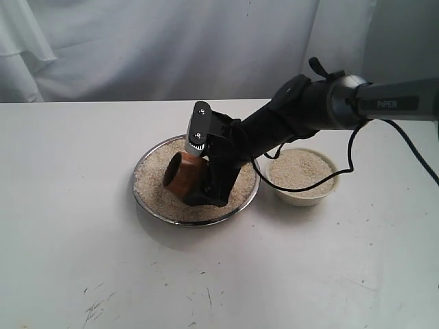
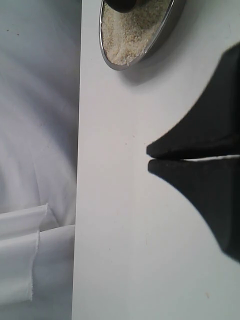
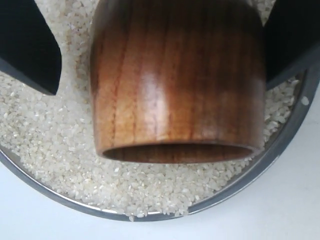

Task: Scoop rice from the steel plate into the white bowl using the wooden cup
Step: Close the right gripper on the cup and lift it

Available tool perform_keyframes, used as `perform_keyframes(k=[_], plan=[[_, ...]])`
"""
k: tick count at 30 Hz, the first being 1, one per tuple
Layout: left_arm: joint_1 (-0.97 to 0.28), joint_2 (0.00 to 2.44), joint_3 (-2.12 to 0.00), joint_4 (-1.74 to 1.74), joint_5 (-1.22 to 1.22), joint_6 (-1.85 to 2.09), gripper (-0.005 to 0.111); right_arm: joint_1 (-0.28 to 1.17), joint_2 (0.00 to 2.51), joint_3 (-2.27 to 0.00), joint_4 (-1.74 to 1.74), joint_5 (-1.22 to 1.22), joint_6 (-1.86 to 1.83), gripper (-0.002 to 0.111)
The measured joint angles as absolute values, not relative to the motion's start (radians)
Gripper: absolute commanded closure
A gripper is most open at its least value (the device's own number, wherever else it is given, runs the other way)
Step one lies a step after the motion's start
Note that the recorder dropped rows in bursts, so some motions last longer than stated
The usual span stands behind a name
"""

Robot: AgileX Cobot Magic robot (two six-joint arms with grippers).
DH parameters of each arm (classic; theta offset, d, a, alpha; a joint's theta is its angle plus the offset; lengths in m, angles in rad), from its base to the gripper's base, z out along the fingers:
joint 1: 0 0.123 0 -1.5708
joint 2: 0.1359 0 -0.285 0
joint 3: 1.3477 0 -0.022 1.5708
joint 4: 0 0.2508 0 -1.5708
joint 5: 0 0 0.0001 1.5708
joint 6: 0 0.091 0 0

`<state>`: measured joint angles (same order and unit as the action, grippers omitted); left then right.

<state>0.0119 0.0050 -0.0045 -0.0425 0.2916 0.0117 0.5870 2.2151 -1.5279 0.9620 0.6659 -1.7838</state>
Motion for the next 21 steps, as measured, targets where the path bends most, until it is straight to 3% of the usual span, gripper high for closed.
perform_keyframes(k=[21], plan=[[0.012, 0.005, -0.005, -0.042, 0.292, 0.012, 0.107, 0.587, 2.278, -1.528, 1.043, 0.625, -1.811, 0.019]])
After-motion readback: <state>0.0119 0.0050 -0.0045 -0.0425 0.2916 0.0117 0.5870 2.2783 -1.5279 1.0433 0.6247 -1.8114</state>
